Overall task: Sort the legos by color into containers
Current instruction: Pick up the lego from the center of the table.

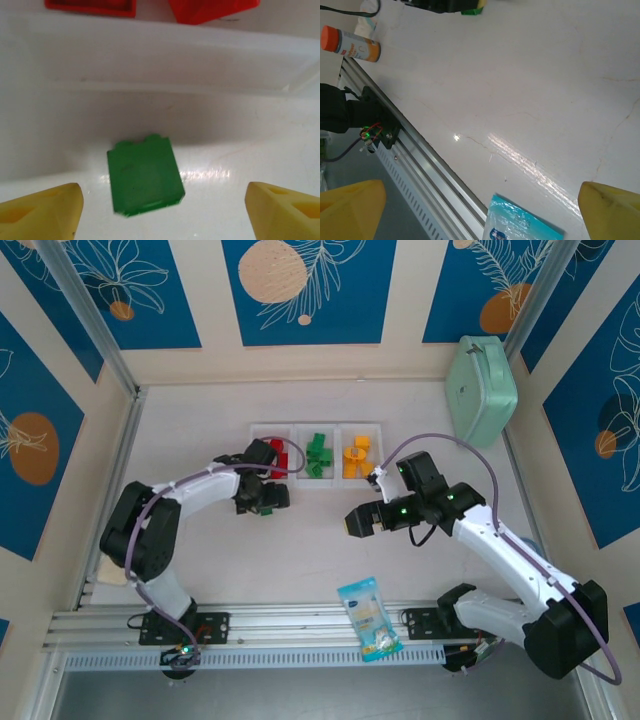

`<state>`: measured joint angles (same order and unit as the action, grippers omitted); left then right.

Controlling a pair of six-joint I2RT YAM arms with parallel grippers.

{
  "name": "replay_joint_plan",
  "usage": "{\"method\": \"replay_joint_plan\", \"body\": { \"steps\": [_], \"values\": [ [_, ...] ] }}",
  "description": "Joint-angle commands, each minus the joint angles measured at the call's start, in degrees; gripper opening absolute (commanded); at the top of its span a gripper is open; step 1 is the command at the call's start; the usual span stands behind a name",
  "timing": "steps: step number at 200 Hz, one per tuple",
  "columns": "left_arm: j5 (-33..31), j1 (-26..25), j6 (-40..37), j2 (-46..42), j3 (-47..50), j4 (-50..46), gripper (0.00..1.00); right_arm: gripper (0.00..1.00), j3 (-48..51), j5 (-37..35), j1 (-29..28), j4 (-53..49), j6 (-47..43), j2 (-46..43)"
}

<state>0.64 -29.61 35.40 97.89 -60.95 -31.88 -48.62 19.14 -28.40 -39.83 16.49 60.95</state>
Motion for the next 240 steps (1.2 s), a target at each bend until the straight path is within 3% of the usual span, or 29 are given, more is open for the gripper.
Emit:
{"method": "replay_joint_plan", "body": {
  "steps": [1, 42, 110, 138, 192, 240],
  "values": [
    [-1.06, -0.61, 1.67, 2.43, -2.66, 0.75, 0.79, 0.99, 0.55, 1.19, -0.16, -0.36, -0.76, -0.47],
    [-3.98, -0.59, 3.42, 4.73, -3.41, -1.52, 0.67, 0.99, 0.28, -2.66, -0.09, -1.38, -0.54, -1.93],
    [-2.41, -0.61, 4.74, 3.58, 0.44, -0.51, 0.35, 0.99, 1.16, -6.19, 0.53, -0.41, 0.28, -4.46],
    [-0.03, -0.74, 4.16, 2.19, 1.48, 0.45, 0.27, 0.99, 1.59, -6.22, 0.72, 0.19, 0.82, -4.63],
    [-1.72, -2.06, 4.15, -5.25, 0.29, -4.57, 0.22, 0.99, 2.3, -5.84, 0.87, 1.42, 1.26, -5.98],
    [-2.52, -2.74, 1.31, -8.84, -9.86, -8.9, 0.24, 0.99, 1.86, -11.56, 2.5, 0.46, 2.15, -6.48]
  ]
}}
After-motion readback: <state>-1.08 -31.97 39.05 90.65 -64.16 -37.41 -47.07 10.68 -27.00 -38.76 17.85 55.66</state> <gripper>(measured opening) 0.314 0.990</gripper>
